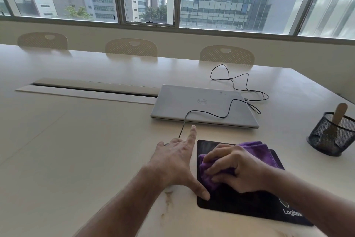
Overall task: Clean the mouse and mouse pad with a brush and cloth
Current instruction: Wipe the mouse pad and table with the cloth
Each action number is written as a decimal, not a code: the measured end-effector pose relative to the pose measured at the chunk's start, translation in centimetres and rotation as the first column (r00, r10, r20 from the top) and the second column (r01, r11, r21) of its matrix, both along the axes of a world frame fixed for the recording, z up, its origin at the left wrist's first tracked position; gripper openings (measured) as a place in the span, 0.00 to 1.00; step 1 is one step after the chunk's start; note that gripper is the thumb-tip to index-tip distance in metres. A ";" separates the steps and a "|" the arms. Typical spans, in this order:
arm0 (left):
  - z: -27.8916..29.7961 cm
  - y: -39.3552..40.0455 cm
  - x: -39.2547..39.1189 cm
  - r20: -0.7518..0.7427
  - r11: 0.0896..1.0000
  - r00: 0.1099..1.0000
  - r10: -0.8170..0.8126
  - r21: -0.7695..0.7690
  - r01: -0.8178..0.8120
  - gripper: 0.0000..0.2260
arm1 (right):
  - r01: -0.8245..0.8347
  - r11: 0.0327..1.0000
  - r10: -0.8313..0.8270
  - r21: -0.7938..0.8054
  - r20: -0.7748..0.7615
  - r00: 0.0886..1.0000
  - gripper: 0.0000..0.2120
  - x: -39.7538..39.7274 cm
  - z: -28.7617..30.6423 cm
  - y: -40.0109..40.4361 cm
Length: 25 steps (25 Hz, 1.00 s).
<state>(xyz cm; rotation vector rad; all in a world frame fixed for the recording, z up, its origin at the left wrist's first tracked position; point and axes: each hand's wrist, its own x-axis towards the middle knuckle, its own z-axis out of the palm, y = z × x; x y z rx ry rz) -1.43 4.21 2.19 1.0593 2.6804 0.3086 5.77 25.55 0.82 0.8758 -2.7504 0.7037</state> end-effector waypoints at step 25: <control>2.7 1.6 -1.0 0.035 0.966 0.994 -0.106 -0.235 0.112 0.47 | 0.360 0.932 -0.359 0.038 -0.031 0.933 0.15 -1.3 0.5 0.2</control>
